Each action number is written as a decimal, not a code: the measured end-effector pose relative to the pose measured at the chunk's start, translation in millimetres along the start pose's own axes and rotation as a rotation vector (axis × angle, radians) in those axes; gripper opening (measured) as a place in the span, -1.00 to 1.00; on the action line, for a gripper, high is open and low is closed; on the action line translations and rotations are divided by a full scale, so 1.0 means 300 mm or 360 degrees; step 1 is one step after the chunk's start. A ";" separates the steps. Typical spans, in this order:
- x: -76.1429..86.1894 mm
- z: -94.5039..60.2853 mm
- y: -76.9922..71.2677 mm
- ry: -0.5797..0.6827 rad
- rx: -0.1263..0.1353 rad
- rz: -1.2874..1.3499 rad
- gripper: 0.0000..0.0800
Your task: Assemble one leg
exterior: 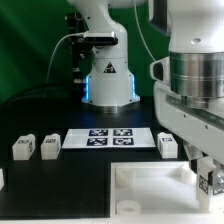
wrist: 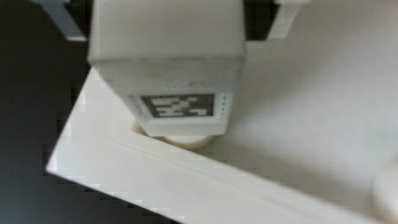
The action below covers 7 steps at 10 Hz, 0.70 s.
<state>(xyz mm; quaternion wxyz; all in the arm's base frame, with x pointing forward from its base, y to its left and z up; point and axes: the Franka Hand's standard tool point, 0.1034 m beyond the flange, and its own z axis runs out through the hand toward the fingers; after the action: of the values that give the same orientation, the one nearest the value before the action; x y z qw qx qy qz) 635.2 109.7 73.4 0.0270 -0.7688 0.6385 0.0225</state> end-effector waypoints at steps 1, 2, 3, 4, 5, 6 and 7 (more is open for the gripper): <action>-0.006 -0.001 0.009 -0.0037 0.0040 0.0403 -0.27; -0.006 0.000 0.011 -0.0077 0.0056 0.0588 -0.27; -0.005 0.000 0.012 -0.0080 0.0053 0.0605 -0.27; -0.005 0.001 0.012 -0.0079 0.0054 0.0576 -0.25; -0.006 0.003 0.013 -0.0078 0.0054 0.0530 -0.25; -0.013 0.007 0.014 -0.0061 0.0052 0.0374 0.21; -0.032 0.014 0.017 -0.0040 0.0046 0.0109 0.53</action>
Offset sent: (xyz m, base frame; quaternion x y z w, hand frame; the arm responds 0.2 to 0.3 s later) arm 0.0000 0.0000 0.0000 0.0000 0.0000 0.0000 1.0000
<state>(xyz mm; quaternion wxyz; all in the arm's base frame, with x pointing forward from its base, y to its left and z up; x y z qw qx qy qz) 628.3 118.5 69.9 0.0454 -0.7457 0.6644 0.0237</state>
